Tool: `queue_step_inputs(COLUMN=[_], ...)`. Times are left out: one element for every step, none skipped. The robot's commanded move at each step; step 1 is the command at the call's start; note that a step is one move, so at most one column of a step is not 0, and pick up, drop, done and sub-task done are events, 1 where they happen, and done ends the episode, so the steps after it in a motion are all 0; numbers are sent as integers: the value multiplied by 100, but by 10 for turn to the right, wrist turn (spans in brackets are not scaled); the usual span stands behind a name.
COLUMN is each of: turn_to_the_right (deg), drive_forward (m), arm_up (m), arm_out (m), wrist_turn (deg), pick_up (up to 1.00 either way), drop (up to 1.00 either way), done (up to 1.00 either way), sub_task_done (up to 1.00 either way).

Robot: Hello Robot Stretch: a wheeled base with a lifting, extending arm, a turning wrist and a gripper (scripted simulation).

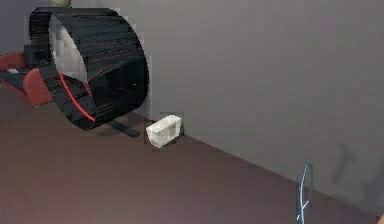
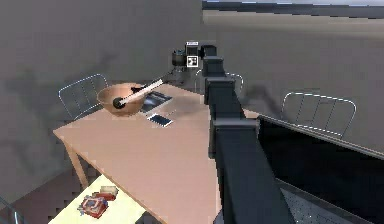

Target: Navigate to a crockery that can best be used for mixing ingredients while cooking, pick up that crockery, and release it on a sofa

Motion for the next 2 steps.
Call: queue_step_inputs(turn_to_the_right=[0, 0], drive_forward=[0, 0], arm_up=[0, 0], arm_out=[0, 0], wrist_turn=[-450, -120], pick_up=[0, 0], drop=[0, 0], done=[0, 0], sub_task_done=[0, 0])
